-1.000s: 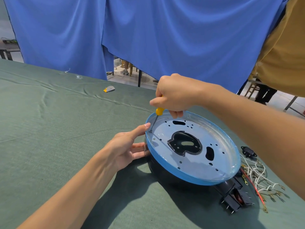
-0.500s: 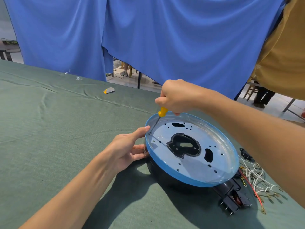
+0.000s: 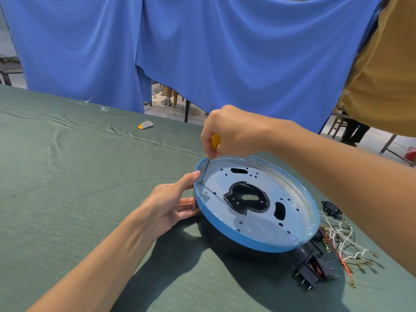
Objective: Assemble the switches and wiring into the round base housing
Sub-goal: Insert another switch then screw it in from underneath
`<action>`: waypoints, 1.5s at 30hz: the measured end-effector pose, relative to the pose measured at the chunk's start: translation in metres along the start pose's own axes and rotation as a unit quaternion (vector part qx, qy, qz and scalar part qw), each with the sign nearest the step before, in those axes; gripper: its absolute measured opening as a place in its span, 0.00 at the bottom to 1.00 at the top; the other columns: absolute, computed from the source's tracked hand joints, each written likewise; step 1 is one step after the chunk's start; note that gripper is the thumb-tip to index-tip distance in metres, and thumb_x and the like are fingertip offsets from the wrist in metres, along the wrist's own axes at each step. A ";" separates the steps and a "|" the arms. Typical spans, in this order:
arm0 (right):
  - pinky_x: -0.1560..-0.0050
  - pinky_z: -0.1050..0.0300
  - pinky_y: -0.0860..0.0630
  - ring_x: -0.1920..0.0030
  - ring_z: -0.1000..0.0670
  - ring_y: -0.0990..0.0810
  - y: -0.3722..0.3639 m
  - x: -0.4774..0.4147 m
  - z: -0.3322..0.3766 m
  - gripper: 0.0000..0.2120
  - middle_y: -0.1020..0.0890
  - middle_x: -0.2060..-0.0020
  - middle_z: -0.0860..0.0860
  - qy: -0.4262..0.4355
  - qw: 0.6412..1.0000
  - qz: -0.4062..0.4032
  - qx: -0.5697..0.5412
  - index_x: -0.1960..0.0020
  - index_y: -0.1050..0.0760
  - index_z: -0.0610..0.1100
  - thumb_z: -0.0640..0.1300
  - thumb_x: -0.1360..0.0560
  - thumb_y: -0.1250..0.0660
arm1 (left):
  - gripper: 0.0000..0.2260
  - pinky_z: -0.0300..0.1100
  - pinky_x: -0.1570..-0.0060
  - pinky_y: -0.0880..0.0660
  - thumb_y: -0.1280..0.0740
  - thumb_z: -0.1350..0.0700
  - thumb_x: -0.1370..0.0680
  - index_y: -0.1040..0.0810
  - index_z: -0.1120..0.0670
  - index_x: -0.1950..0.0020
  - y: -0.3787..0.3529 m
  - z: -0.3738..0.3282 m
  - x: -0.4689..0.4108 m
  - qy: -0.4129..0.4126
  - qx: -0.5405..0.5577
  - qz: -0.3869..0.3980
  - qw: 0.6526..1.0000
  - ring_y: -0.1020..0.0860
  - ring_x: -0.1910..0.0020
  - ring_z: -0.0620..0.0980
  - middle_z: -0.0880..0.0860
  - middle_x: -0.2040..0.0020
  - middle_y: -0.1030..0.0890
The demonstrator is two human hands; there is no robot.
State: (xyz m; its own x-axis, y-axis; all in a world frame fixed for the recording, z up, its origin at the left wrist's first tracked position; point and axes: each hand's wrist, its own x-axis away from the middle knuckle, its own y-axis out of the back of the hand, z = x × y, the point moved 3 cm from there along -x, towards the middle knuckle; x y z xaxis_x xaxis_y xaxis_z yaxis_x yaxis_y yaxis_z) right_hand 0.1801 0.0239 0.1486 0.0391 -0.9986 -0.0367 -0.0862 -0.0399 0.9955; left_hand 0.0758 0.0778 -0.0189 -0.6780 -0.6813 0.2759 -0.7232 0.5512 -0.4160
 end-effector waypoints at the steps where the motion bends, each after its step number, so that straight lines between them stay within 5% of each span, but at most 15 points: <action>1: 0.68 0.60 0.27 0.62 0.55 0.22 0.000 0.000 -0.001 0.09 0.19 0.61 0.53 -0.001 1.000 0.007 -0.011 0.60 0.20 0.53 0.38 0.31 0.30 | 0.18 0.43 0.67 0.19 0.24 0.49 0.29 0.19 0.60 0.46 0.000 0.000 0.000 0.001 0.000 0.000 1.000 0.15 0.61 0.56 0.59 0.54 0.14; 3: 0.65 0.59 0.30 0.59 0.56 0.23 -0.002 0.000 -0.004 0.07 0.20 0.58 0.54 -0.020 1.000 0.018 -0.014 0.52 0.22 0.53 0.51 0.29 0.27 | 0.18 0.44 0.66 0.19 0.24 0.49 0.29 0.19 0.60 0.46 0.000 0.000 0.000 -0.002 -0.001 0.000 1.000 0.15 0.60 0.57 0.58 0.55 0.14; 5: 0.66 0.56 0.31 0.60 0.48 0.23 -0.003 -0.001 -0.009 0.20 0.21 0.62 0.48 -0.065 0.997 0.031 0.030 0.57 0.24 0.44 0.62 0.25 0.36 | 0.18 0.44 0.65 0.19 0.24 0.49 0.29 0.18 0.60 0.46 0.000 0.000 0.000 -0.006 -0.001 0.000 1.000 0.15 0.59 0.58 0.57 0.55 0.14; 9: 0.71 0.57 0.37 0.68 0.46 0.30 -0.004 0.000 -0.010 0.20 0.30 0.72 0.47 -0.083 0.995 0.009 0.048 0.69 0.34 0.45 0.52 0.21 0.37 | 0.17 0.45 0.65 0.19 0.23 0.50 0.30 0.17 0.60 0.47 0.001 0.000 -0.001 -0.012 0.006 -0.005 1.000 0.15 0.58 0.59 0.55 0.54 0.14; 13: 0.71 0.61 0.32 0.67 0.54 0.24 0.004 0.005 -0.003 0.06 0.20 0.65 0.52 -0.049 0.999 -0.004 -0.011 0.64 0.21 0.50 0.42 0.30 0.27 | 0.18 0.44 0.66 0.19 0.24 0.49 0.30 0.18 0.60 0.47 0.000 0.000 -0.001 -0.006 0.002 -0.004 1.000 0.15 0.60 0.57 0.57 0.56 0.14; 16: 0.72 0.64 0.34 0.67 0.59 0.25 0.004 0.005 -0.002 0.09 0.20 0.65 0.56 -0.038 0.998 0.006 -0.044 0.62 0.20 0.52 0.38 0.31 0.27 | 0.18 0.44 0.66 0.19 0.24 0.49 0.29 0.19 0.59 0.46 0.000 0.000 0.000 -0.003 0.004 -0.003 1.000 0.15 0.58 0.58 0.58 0.54 0.14; 19: 0.69 0.62 0.32 0.63 0.61 0.25 0.001 0.003 -0.004 0.06 0.21 0.61 0.58 -0.054 0.997 0.023 -0.041 0.53 0.21 0.52 0.51 0.27 0.28 | 0.18 0.45 0.65 0.19 0.24 0.49 0.29 0.19 0.59 0.46 0.000 0.000 0.000 -0.006 0.005 -0.001 1.000 0.15 0.58 0.58 0.57 0.55 0.14; 21: 0.67 0.59 0.32 0.62 0.54 0.24 -0.001 0.001 -0.008 0.21 0.20 0.63 0.52 -0.095 0.995 0.031 -0.013 0.56 0.22 0.44 0.62 0.24 0.37 | 0.18 0.45 0.65 0.19 0.24 0.50 0.29 0.18 0.60 0.46 -0.001 0.000 0.000 -0.011 0.010 -0.002 1.000 0.15 0.58 0.58 0.54 0.56 0.13; 25: 0.72 0.58 0.38 0.70 0.48 0.32 -0.003 0.001 -0.010 0.19 0.29 0.74 0.49 -0.087 0.996 -0.001 0.011 0.65 0.26 0.39 0.53 0.23 0.35 | 0.19 0.45 0.66 0.19 0.24 0.50 0.30 0.18 0.60 0.46 -0.001 -0.001 0.000 -0.013 0.012 -0.003 1.000 0.15 0.58 0.57 0.53 0.57 0.13; 29: 0.70 0.61 0.34 0.66 0.59 0.27 0.005 0.007 -0.004 0.03 0.22 0.67 0.57 -0.042 0.998 -0.013 -0.039 0.61 0.19 0.51 0.48 0.30 0.26 | 0.19 0.45 0.65 0.19 0.24 0.50 0.30 0.19 0.60 0.46 -0.001 0.000 0.001 -0.010 0.008 -0.002 1.000 0.15 0.58 0.57 0.55 0.57 0.14; 34: 0.70 0.64 0.33 0.64 0.60 0.25 0.001 0.006 -0.005 0.05 0.21 0.62 0.58 -0.020 0.999 0.019 -0.046 0.58 0.21 0.53 0.47 0.30 0.26 | 0.17 0.45 0.65 0.19 0.24 0.50 0.29 0.19 0.60 0.47 -0.001 0.000 0.002 -0.006 0.009 -0.005 1.000 0.15 0.56 0.58 0.57 0.55 0.14; 38: 0.70 0.56 0.34 0.67 0.49 0.28 -0.004 0.003 -0.012 0.26 0.26 0.68 0.49 -0.100 0.995 0.025 0.005 0.63 0.27 0.42 0.65 0.24 0.39 | 0.18 0.45 0.65 0.18 0.24 0.50 0.29 0.19 0.59 0.46 -0.002 0.000 0.002 -0.010 0.008 -0.002 1.000 0.15 0.56 0.58 0.56 0.57 0.14; 40: 0.72 0.57 0.38 0.69 0.48 0.31 -0.004 0.002 -0.012 0.24 0.29 0.73 0.49 -0.088 0.996 0.012 0.025 0.66 0.30 0.41 0.59 0.22 0.37 | 0.17 0.46 0.65 0.18 0.24 0.50 0.29 0.19 0.59 0.46 -0.001 -0.001 0.002 -0.009 0.009 -0.005 1.000 0.15 0.57 0.58 0.56 0.58 0.14; 43: 0.70 0.59 0.34 0.65 0.55 0.26 0.002 0.005 -0.006 0.07 0.24 0.67 0.56 -0.042 0.999 -0.004 -0.011 0.62 0.23 0.48 0.48 0.27 0.28 | 0.17 0.45 0.65 0.18 0.24 0.50 0.29 0.19 0.59 0.47 -0.002 0.000 0.002 -0.007 0.008 -0.006 1.000 0.15 0.55 0.58 0.57 0.55 0.14; 45: 0.69 0.60 0.30 0.63 0.58 0.24 0.004 0.005 -0.001 0.06 0.21 0.65 0.56 -0.016 0.999 -0.007 -0.028 0.61 0.22 0.51 0.41 0.30 0.27 | 0.17 0.45 0.65 0.19 0.24 0.50 0.29 0.18 0.59 0.47 -0.001 0.001 0.002 -0.009 0.011 -0.007 1.000 0.15 0.53 0.59 0.57 0.53 0.14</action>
State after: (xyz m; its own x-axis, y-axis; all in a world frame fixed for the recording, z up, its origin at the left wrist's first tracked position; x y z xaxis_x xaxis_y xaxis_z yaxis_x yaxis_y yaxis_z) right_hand 0.1807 0.0188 0.1522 0.0071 -0.9986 -0.0524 -0.0305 -0.0526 0.9981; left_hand 0.0756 0.0757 -0.0184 -0.6654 -0.6976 0.2656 -0.7292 0.5314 -0.4311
